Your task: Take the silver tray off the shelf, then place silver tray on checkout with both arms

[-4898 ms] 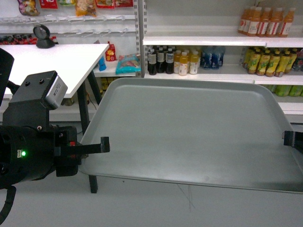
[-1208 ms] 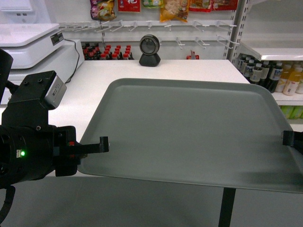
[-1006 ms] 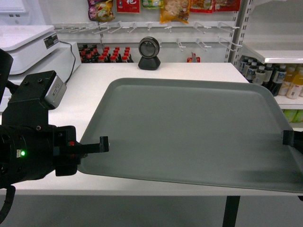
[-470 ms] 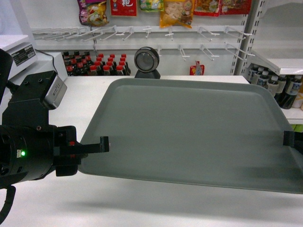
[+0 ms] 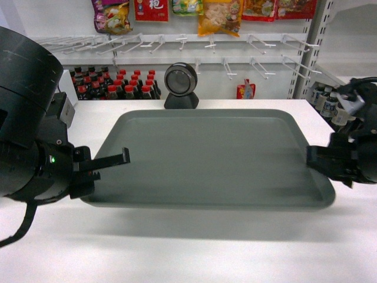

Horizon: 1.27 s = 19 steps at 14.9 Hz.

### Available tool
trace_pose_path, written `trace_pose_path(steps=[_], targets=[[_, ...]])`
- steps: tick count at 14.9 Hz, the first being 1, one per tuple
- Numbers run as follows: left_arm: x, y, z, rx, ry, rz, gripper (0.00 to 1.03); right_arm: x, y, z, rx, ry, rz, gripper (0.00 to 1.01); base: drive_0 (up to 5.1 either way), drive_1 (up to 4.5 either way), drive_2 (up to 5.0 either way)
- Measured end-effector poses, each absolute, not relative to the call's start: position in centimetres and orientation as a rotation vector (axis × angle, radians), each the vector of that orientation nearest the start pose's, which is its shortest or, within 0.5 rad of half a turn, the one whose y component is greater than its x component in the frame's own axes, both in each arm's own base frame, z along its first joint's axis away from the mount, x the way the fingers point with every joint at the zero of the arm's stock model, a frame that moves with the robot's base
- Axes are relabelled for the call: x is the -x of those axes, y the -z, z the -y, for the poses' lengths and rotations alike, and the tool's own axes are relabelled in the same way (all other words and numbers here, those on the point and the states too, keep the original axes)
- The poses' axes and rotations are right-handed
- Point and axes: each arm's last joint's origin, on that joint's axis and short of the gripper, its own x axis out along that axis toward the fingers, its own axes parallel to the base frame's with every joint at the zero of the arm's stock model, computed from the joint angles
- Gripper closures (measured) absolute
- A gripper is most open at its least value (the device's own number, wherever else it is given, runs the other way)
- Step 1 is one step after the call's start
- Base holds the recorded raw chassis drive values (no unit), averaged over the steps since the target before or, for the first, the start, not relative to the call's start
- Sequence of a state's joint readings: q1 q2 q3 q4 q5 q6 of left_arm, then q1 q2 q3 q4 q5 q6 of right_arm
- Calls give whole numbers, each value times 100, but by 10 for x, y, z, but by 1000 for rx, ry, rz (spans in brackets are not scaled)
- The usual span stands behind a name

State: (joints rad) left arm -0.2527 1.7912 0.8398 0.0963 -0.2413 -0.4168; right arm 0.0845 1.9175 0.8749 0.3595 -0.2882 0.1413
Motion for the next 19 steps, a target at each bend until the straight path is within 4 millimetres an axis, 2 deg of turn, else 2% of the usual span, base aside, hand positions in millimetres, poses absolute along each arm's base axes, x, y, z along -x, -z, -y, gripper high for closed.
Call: trace_pose_path(steps=[2,3,6,7,8,9,10,11,12,13,14,15,16,17,18,19], targets=[[-348,-109,62,227,-167,-825,100,-393,-92,-54,-188,-336,-704,99,0,0,0],[-354,-98,61,231,-161,-855,100,-401,-77,-56,-186,-326,-744,99,0,0,0],[-353,-74,64,225,-156,-923,100,-401,-53,-59,-179,-289,-817,99,0,0,0],[-350,-67,74,185,-182,-884,79,-393,-53,-54,-119,-279,-726,71,0,0,0],[-346,-72,75,189,-175,-854,71,-390,-56,-51,-113,-281,-694,66,0,0,0],[-345,-74,76,191,-171,-840,69,-388,-61,-49,-110,-287,-659,62,0,0,0],[-338,-86,77,204,-150,-776,62,-382,-72,-43,-110,-284,-591,55,0,0,0],[-330,-110,78,218,-140,-644,53,-378,-89,-36,-103,-263,-491,47,0,0,0],[-322,-141,79,239,-151,-489,44,-377,-103,-33,-52,-165,-267,54,0,0,0],[-316,-163,77,250,-71,-259,50,-368,-110,-27,-32,-62,-157,63,0,0,0],[-302,-173,71,208,3,-106,60,-343,-108,-25,-19,-18,-119,74,0,0,0],[-285,-162,60,126,7,-73,71,-320,-105,-23,-13,-14,-123,86,0,0,0],[-267,-149,48,70,-6,-84,82,-305,-110,-18,-9,-4,-118,97,0,0,0],[-254,-150,39,43,-22,-66,93,-292,-121,-16,-4,0,-91,99,0,0,0],[-244,-163,34,39,-15,-4,102,-277,-129,-14,-5,0,-68,99,0,0,0],[-214,-159,23,14,0,-30,102,-239,-133,-1,-6,2,-77,99,0,0,0]])
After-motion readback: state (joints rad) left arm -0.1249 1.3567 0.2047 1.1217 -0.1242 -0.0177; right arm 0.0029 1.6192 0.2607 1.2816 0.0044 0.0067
